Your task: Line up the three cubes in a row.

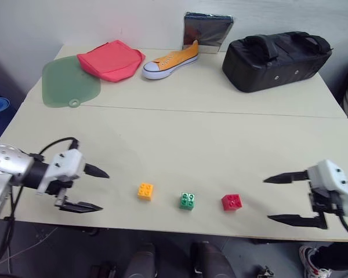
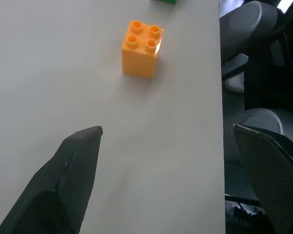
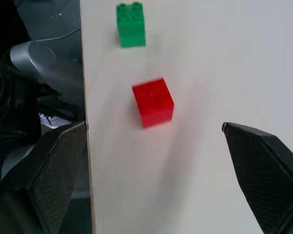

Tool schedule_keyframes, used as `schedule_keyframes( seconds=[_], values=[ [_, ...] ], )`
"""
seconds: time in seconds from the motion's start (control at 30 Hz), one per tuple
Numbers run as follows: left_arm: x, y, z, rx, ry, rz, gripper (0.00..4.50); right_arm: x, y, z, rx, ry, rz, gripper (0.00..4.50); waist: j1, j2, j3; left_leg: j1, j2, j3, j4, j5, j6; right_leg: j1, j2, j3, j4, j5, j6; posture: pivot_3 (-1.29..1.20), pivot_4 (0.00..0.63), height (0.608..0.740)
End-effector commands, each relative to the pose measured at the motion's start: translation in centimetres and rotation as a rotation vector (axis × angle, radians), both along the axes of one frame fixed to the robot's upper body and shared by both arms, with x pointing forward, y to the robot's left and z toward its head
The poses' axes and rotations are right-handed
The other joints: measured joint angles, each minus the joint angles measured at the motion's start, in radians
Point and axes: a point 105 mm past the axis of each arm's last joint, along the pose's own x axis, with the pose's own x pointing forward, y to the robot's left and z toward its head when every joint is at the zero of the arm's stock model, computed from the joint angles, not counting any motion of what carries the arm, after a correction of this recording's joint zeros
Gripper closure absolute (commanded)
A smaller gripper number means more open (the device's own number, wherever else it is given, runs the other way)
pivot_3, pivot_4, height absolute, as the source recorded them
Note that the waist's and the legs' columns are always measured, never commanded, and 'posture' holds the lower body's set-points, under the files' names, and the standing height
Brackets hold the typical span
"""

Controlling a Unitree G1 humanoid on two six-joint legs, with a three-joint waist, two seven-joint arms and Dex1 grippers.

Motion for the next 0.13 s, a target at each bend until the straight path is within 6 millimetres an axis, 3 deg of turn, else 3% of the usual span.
schedule_keyframes(
  seconds=[0.03, 0.13],
  values=[
    [-0.12, 0.12, 1.13, -0.012, -0.037, -0.004, 0.02, -0.32, -1.97, 0.65, -0.032, -0.035, -0.053, 0.0, 0.0, 0.0, 0.0, 0.0, 0.0, 0.0, 0.0, 0.0, 0.001, 0.0, 0.0, 0.0, 0.0, 0.0, 0.0, 0.0, 0.15, 0.74],
    [-0.38, -0.3, 1.11, -0.025, -0.035, -0.022, 0.02, -0.55, -2.25, 0.08, -0.011, -0.024, -0.084, 0.0, -0.001, 0.0, 0.0, 0.0, 0.0, 0.0, -0.001, -0.001, 0.001, 0.0, 0.0, 0.0, 0.0, 0.0, 0.0, 0.0, 0.15, 0.74]
  ],
)
